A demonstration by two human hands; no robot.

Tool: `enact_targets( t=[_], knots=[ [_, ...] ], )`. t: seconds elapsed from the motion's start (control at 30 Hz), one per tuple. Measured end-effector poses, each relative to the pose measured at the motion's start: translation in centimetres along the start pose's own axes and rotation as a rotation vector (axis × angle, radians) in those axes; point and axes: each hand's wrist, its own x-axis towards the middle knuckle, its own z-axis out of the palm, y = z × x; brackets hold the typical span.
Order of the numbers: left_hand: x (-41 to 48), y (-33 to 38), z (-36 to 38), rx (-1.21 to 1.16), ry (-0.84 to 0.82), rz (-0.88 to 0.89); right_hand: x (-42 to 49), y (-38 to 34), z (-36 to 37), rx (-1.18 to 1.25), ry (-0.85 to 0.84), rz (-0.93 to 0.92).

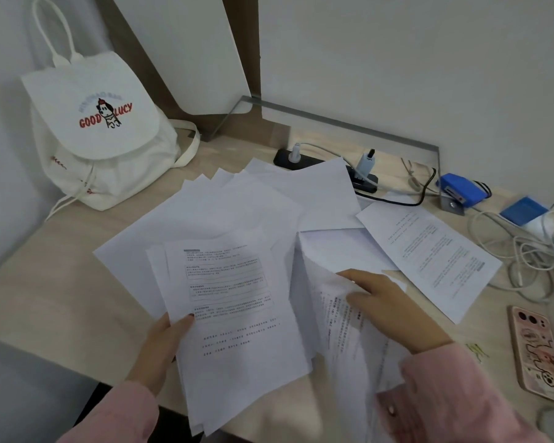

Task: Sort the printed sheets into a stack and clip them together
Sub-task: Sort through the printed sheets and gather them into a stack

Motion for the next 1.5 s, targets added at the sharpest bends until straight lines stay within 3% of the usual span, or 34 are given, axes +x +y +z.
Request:
enact_targets(
  t=[0.1, 0.23, 0.43, 0.63, 0.77, 0.87, 0.97, 1.03, 1.17, 1.3, 1.4, 1.5],
  knots=[
    [0.0, 0.0, -0.1, -0.010, 0.000, -0.004, -1.7, -2.3, -1.8, 0.269, -0.085, -0.084],
    [-0.2, 0.1, 0.1, -0.041, 0.006, -0.006, -2.4, -2.9, -3.1, 0.804, -0.187, -0.081],
    [-0.8, 0.4, 0.3, -0.072, -0.053, -0.006, -0.4, 0.6, -1.5, 1.098, -0.081, -0.013],
    [-0.9, 0.6, 0.8, -0.135, -0.092, -0.009, 1.9, 6.8, 3.7, 1.003, 0.025, 0.281],
    [-1.0, 0.4, 1.2, -0.157, -0.106, -0.024, 2.7, 9.5, 6.4, 0.725, 0.148, 0.422],
    [-0.8, -0.2, 1.5, -0.157, -0.125, -0.072, 2.9, 9.9, 7.4, 0.673, 0.138, 0.444],
    [-0.7, -0.8, 1.4, -0.114, -0.179, -0.139, 2.6, 9.3, 8.2, 0.840, -0.020, 0.412],
    [-0.6, -1.4, 1.4, -0.064, -0.201, -0.174, 2.8, 9.1, 8.7, 0.766, -0.071, 0.399],
    [-0.3, -1.8, 1.6, -0.080, -0.139, -0.190, 4.1, 10.0, 8.0, 0.501, 0.155, 0.427],
    [0.0, -1.8, 1.5, -0.076, -0.086, -0.198, 4.5, 11.2, 5.1, 0.766, 0.375, 0.475],
    [0.1, -1.8, 1.2, -0.065, -0.072, -0.186, 3.8, 12.1, 3.6, 1.044, 0.385, 0.464],
    [0.2, -1.9, 1.1, -0.069, -0.078, -0.187, 3.4, 12.9, 3.6, 1.110, 0.330, 0.486]
  ],
)
